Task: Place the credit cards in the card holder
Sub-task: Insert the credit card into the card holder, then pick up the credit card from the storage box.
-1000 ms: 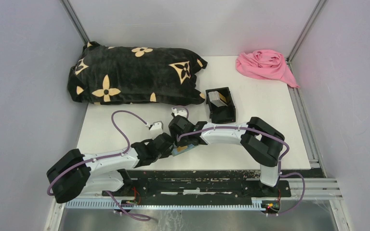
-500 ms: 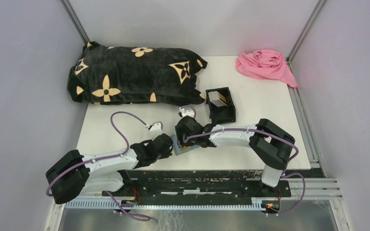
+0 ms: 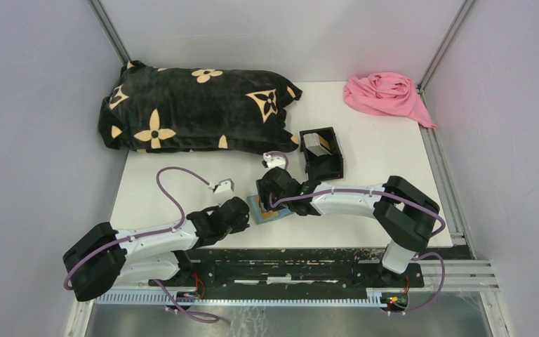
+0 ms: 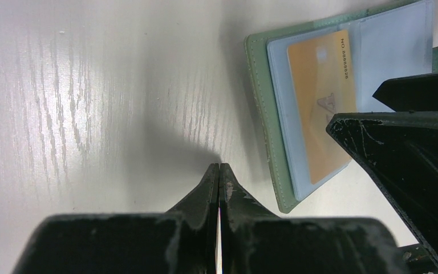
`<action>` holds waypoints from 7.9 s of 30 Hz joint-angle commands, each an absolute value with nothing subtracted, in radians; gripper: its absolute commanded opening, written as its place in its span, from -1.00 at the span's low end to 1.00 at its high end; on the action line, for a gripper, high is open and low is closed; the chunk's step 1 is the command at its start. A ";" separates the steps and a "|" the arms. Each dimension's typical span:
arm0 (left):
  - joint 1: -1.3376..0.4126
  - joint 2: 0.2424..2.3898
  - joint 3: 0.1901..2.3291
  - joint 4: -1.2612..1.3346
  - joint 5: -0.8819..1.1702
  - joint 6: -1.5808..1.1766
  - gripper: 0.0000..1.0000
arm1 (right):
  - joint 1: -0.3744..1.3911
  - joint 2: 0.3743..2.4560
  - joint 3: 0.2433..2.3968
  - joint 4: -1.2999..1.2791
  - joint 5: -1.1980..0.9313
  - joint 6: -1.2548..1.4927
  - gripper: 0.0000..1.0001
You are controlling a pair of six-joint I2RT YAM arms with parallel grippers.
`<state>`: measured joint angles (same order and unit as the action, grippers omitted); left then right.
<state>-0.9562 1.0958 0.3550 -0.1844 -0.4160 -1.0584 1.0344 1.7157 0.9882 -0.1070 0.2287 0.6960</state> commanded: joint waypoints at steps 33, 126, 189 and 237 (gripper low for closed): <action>-0.961 1.177 0.393 -0.119 -0.428 -1.062 -0.94 | 0.949 1.756 0.855 0.164 0.013 0.799 0.08; -0.968 1.183 0.610 -0.087 -0.604 -0.903 0.73 | 0.476 1.744 1.318 -0.192 0.235 0.408 0.75; -0.966 1.158 0.519 0.063 -0.584 -0.851 0.30 | 0.355 1.742 1.177 -0.094 -0.127 0.594 -0.29; -0.966 1.141 0.510 0.097 -0.580 -0.845 0.30 | 0.437 1.706 1.324 -0.305 0.030 0.484 -0.98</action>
